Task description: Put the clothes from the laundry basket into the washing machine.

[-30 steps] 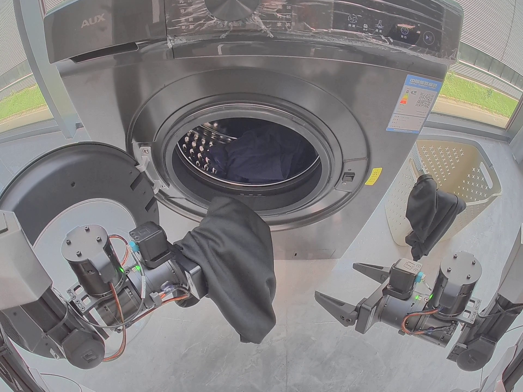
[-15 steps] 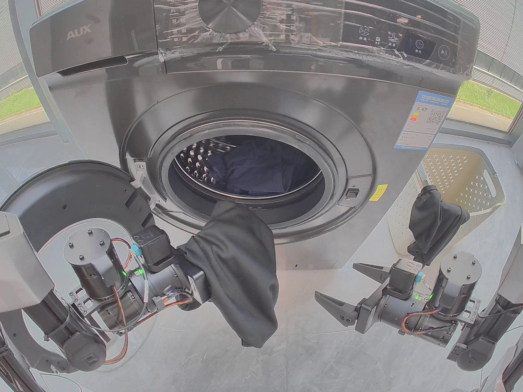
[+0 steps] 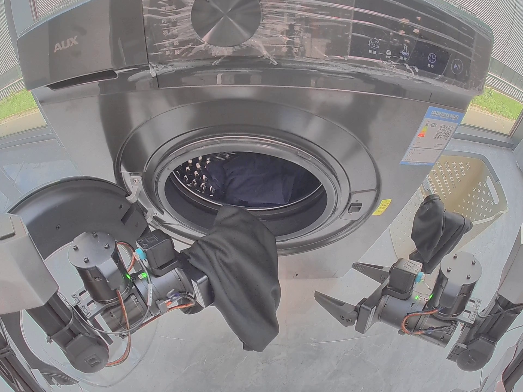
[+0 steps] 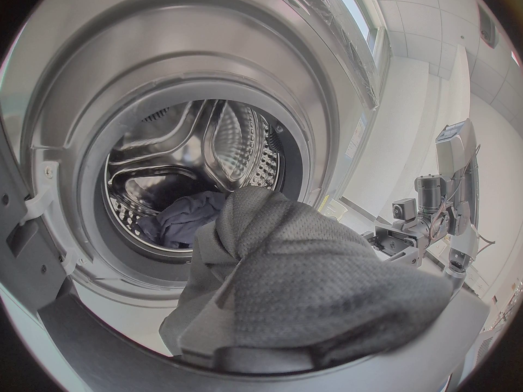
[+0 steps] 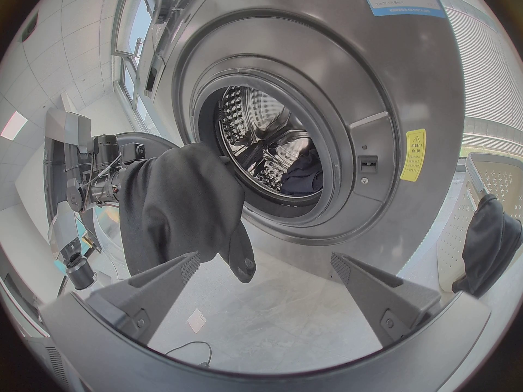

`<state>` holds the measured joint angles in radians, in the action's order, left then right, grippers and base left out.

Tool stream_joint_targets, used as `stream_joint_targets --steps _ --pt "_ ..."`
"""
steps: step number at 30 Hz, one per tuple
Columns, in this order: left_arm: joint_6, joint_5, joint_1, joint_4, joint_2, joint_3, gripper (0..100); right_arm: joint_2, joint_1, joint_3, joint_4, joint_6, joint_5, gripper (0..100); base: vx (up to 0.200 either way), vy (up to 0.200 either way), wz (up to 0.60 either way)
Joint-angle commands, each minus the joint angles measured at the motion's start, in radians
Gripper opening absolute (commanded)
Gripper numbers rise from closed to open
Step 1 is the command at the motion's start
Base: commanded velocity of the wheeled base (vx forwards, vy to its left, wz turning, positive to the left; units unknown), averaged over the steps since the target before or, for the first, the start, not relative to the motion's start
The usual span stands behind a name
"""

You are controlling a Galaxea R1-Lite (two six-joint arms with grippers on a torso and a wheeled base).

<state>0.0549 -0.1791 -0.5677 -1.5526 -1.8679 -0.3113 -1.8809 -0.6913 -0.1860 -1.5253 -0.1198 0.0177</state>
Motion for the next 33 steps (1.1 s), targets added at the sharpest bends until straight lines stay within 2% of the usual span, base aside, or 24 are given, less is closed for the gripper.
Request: stream_joint_targets --steps 1,15,18,21,23,25,32,33 --pt "0.000 0.000 -0.008 0.000 -0.005 0.001 0 0.000 -0.001 0.000 0.001 0.000 0.001 100 0.000 0.000 0.00" --pt "-0.001 0.001 -0.026 0.000 -0.013 0.006 0 0.002 -0.001 0.000 -0.001 0.000 0.001 100 0.000 0.000 0.00" --pt "-0.004 0.004 -0.061 0.000 -0.014 0.006 0 0.002 -0.010 -0.001 -0.001 0.000 -0.001 100 0.000 0.000 0.00" --pt "0.014 0.004 -0.107 0.000 -0.025 -0.014 0 0.005 -0.036 -0.004 -0.001 -0.001 -0.015 100 0.000 0.000 0.00" --pt "0.016 0.004 -0.115 0.000 -0.054 -0.040 0 0.003 -0.037 -0.012 0.001 -0.004 -0.021 100 0.000 0.000 0.00" --pt "-0.001 0.006 -0.106 0.000 -0.120 -0.100 0 0.003 -0.042 -0.010 0.001 -0.004 -0.022 100 0.000 0.000 0.00" --pt "0.016 0.004 -0.055 0.002 -0.238 -0.295 0 0.003 -0.044 -0.009 0.001 -0.004 -0.021 100 0.000 0.000 0.00" --pt "0.016 0.006 -0.040 0.003 -0.277 -0.361 0 0.003 -0.044 -0.010 0.001 -0.004 -0.022 100 0.000 0.000 0.00"
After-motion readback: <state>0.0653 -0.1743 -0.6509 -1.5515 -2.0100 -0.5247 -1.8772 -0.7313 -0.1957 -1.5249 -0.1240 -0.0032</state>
